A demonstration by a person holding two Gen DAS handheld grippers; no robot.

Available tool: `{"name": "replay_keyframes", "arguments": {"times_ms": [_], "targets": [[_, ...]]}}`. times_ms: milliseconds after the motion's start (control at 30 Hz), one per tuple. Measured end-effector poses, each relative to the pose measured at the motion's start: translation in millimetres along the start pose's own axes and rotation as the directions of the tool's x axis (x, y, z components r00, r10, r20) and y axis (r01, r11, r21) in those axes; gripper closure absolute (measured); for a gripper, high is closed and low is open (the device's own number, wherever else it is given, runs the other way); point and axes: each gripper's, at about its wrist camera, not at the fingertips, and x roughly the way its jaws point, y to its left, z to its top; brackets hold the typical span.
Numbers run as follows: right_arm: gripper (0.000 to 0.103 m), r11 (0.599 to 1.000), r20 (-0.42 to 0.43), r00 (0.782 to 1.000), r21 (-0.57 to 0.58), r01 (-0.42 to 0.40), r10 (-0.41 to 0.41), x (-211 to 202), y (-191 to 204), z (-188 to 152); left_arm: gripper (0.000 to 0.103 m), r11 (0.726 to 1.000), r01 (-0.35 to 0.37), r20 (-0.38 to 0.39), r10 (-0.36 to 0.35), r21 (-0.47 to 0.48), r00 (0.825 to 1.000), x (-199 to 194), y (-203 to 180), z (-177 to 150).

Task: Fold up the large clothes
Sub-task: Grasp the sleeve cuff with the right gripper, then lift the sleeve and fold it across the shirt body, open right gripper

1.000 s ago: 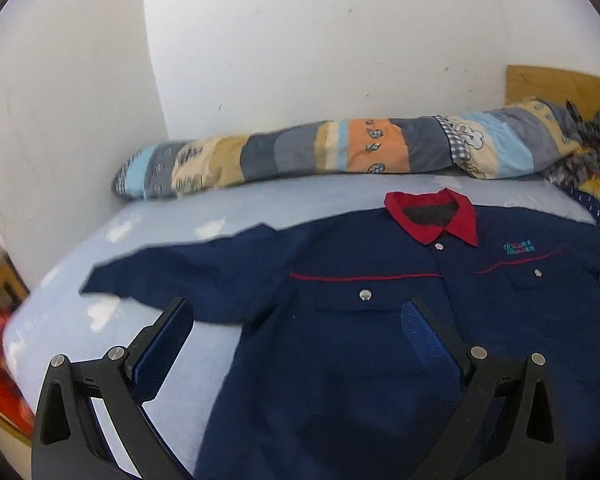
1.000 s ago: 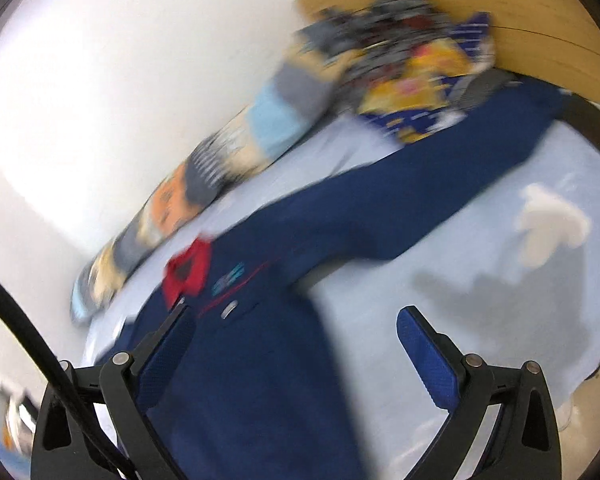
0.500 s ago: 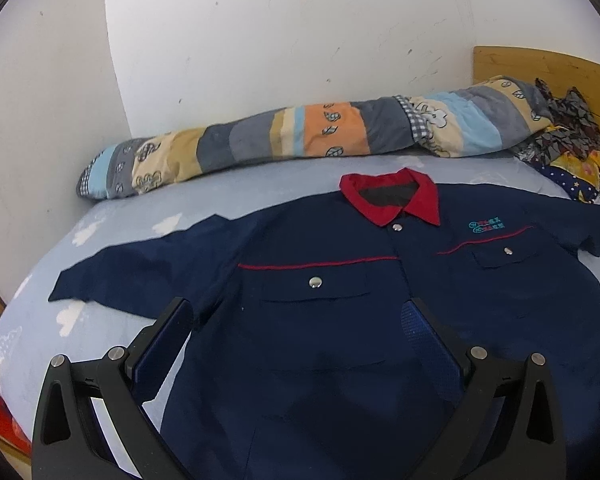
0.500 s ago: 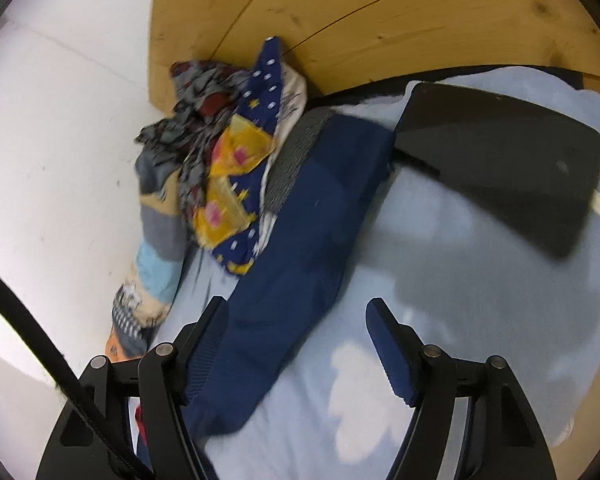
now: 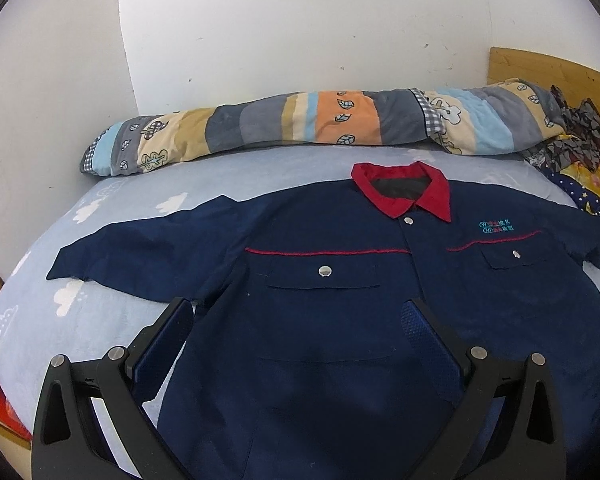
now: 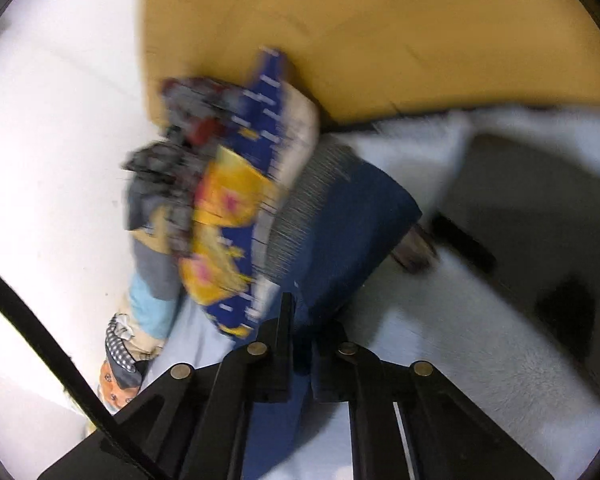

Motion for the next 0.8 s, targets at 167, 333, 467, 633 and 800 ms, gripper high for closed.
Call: {"name": "replay_keyframes", "arguments": {"times_ms": [167, 333, 467, 633, 800], "targets": [[0.096, 0.988, 0.073, 0.993, -0.130, -0.084, 0.094, -42, 84, 14, 0.000, 1.000, 0.012, 0.018, -0.012, -0.023, 1.000, -10, 7, 3], [0.096, 0.941, 0.082, 0.969, -0.271, -0.203, 0.233, -83, 203, 16, 0.000, 0.999, 0.004, 0.052, -0.002, -0.048, 0.999, -25, 21, 5], [0.096, 0.854, 0.030, 0.936, -0.420, -0.306, 0.350, -116, 320, -19, 0.000, 0.996, 0.008, 0.062, -0.003, -0.090, 0.998, -34, 37, 7], [0.096, 0.702, -0.128, 0.886, -0.565, -0.434, 0.445, -137, 448, -117, 0.000, 0.988, 0.002, 0.086, 0.012, -0.152, 0.996, -49, 63, 9], [0.096, 0.543, -0.386, 0.800, -0.591, -0.596, 0.459, -126, 524, -282, 0.000, 0.972, -0.032, 0.121, 0.061, -0.235, 0.991, -68, 100, 9]]}}
